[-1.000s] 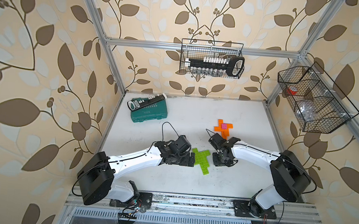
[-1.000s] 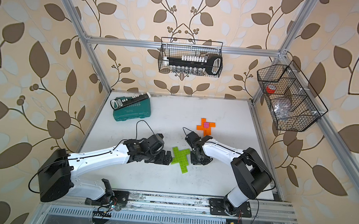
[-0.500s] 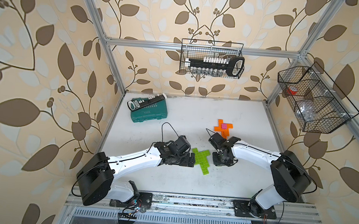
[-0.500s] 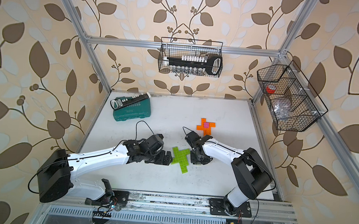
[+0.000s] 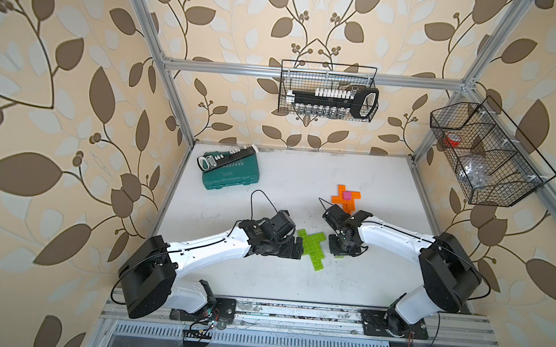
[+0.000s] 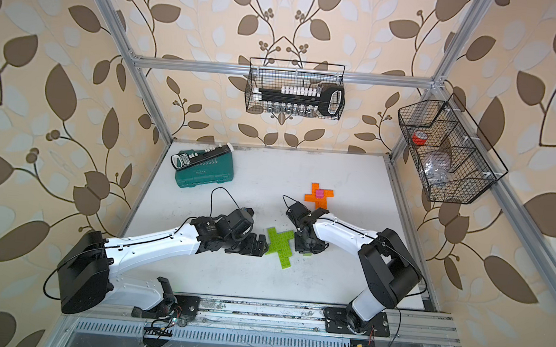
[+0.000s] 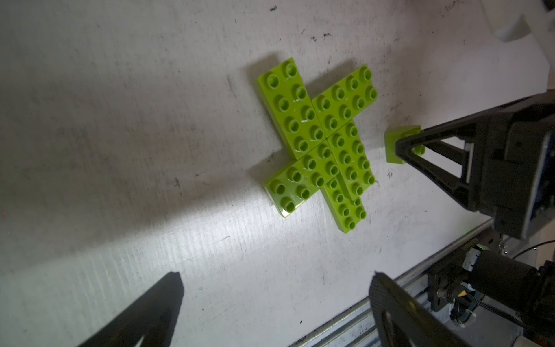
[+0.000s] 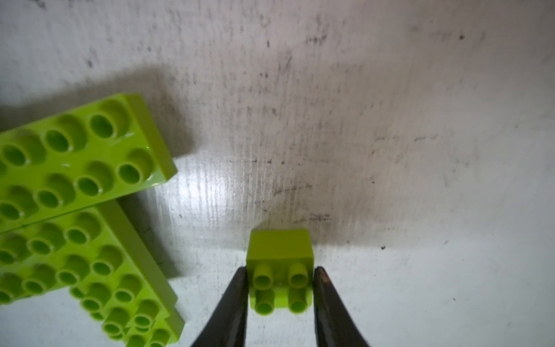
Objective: Assemble a small pinwheel with lego
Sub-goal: Pick up the lego brick from the center of the board.
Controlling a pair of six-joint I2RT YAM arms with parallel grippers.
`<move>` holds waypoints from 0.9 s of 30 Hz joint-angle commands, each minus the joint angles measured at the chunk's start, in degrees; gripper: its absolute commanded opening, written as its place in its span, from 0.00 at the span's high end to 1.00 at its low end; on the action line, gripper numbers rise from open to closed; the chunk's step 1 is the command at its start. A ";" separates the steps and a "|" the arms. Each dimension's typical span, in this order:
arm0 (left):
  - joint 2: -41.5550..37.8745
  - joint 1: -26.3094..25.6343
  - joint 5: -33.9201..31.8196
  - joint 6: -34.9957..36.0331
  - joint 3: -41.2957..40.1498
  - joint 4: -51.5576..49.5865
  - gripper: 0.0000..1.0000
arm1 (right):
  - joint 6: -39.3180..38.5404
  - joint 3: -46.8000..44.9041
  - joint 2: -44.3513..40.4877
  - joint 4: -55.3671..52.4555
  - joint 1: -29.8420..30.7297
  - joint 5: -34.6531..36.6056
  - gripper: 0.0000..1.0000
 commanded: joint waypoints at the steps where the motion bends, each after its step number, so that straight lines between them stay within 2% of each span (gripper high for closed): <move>1: -1.54 0.32 0.79 0.97 -0.47 0.67 0.01 | 0.62 1.15 1.32 -1.25 0.24 0.47 0.67; 9: -1.69 0.32 0.78 1.12 -0.51 0.64 0.01 | 0.62 1.41 1.77 -1.15 0.21 0.16 0.70; 16: -2.86 0.33 0.78 -0.54 -1.88 2.07 0.04 | 0.02 1.98 -1.75 -2.28 0.34 0.60 0.78; 21: -5.96 0.40 3.38 -5.59 -7.18 10.44 0.07 | -2.72 6.24 -3.76 -3.99 2.86 0.44 0.82; 27: -9.90 2.47 5.78 -13.22 -15.38 21.71 0.07 | -5.98 13.94 0.06 -6.42 9.36 1.29 0.86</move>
